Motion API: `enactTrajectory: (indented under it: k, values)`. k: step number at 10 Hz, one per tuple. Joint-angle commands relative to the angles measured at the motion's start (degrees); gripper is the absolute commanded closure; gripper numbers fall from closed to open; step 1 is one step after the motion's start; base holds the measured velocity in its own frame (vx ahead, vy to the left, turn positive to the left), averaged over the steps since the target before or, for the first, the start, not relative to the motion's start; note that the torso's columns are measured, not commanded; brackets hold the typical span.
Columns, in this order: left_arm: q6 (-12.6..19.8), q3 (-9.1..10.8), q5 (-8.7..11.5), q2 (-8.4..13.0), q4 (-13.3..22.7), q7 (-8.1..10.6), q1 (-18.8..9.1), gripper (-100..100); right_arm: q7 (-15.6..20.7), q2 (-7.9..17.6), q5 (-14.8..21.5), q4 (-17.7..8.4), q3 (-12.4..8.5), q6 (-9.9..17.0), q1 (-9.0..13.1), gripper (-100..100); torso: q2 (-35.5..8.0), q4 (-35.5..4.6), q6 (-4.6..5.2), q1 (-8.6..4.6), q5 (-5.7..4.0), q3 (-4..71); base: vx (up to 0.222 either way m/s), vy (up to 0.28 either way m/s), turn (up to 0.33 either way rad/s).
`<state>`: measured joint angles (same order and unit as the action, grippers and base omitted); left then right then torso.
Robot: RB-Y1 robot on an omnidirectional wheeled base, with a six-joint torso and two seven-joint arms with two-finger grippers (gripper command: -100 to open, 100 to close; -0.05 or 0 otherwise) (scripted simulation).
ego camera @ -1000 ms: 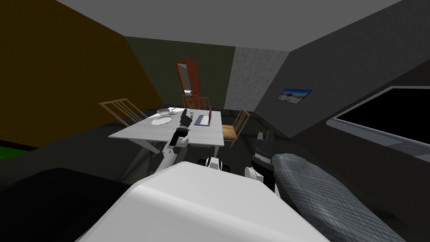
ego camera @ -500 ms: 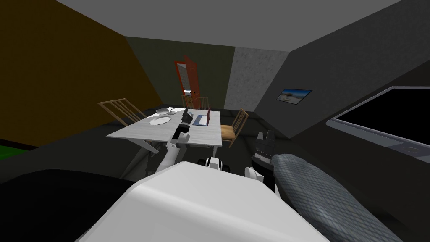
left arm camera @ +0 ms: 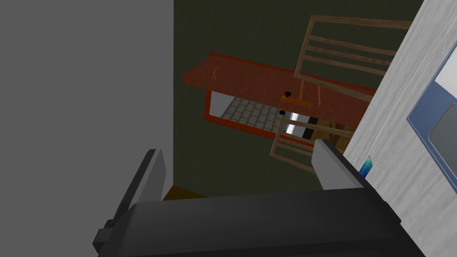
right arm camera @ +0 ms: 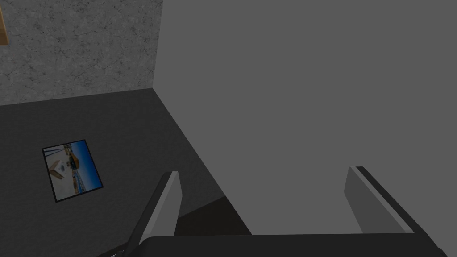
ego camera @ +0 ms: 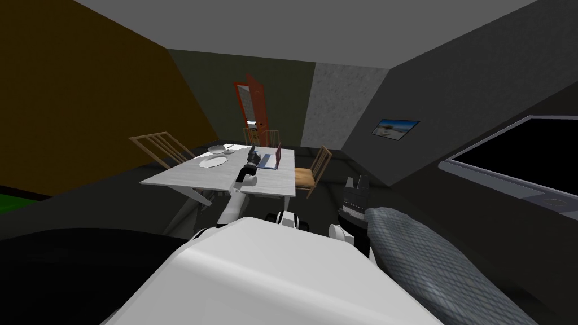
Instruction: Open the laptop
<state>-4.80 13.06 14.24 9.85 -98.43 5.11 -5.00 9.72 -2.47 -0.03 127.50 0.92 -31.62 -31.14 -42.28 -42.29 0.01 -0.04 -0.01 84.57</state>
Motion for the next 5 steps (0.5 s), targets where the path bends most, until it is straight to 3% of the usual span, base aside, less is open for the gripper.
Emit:
enactTrajectory:
  k: [1,5]
  values:
    - [3.45,1.76,1.57,-0.63,4.75,-0.31,-4.42,-100,0.0,0.0,0.0,0.0,0.0,0.0,0.0,0,0.02,0.01,-0.01,0.01,0.0,0.01,0.022,-0.08,0.009]
    - [7.93,4.1,3.6,-2.08,12.02,-0.82,-10.53,-100,0.0,0.0,0.0,0.0,0.0,0.0,0.0,0,-0.04,-0.01,-0.01,0.07,0.02,-0.02,0.016,-0.068,0.008]
